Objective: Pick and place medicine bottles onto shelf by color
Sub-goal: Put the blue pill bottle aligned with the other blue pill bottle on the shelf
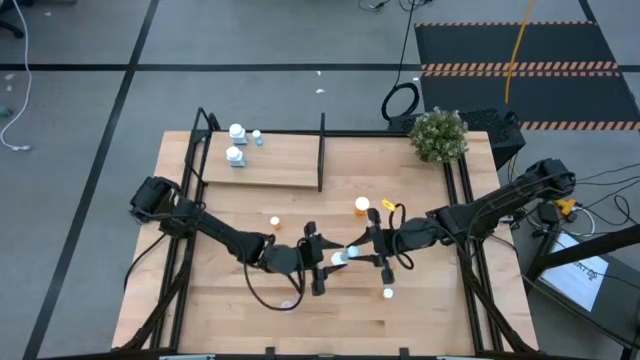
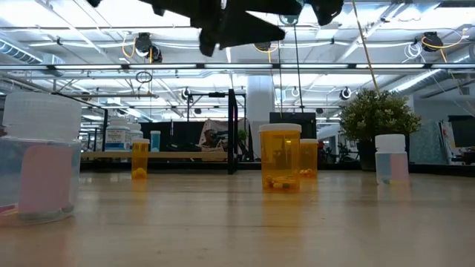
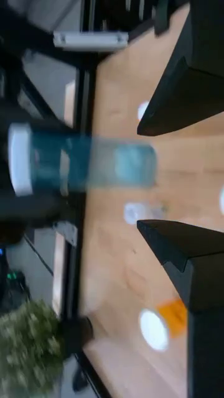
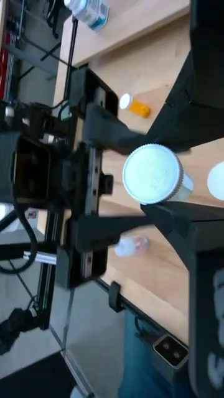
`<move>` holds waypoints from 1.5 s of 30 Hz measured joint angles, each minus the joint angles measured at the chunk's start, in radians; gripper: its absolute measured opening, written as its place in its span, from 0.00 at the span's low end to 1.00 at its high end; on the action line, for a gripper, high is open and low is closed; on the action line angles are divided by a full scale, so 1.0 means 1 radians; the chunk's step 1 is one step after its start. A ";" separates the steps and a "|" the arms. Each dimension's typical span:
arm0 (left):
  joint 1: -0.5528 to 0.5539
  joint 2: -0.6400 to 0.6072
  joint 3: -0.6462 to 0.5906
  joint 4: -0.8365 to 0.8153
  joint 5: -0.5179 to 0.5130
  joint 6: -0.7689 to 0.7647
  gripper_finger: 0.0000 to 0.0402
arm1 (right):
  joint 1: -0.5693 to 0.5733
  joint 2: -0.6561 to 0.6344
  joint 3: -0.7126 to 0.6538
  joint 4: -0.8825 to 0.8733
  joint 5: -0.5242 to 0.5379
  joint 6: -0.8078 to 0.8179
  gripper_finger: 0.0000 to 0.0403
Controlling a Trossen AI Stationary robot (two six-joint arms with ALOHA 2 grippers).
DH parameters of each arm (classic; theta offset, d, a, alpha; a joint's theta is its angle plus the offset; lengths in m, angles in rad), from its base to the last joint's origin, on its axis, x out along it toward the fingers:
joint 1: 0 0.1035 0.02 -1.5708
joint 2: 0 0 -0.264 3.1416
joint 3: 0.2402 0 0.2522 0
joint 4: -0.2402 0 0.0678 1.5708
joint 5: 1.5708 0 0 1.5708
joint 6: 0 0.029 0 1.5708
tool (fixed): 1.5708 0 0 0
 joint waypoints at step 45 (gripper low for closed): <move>0.005 -0.104 -0.001 0.032 0.023 0.082 0.30 | 0.007 0.022 0.000 0.152 -0.006 0.029 0.66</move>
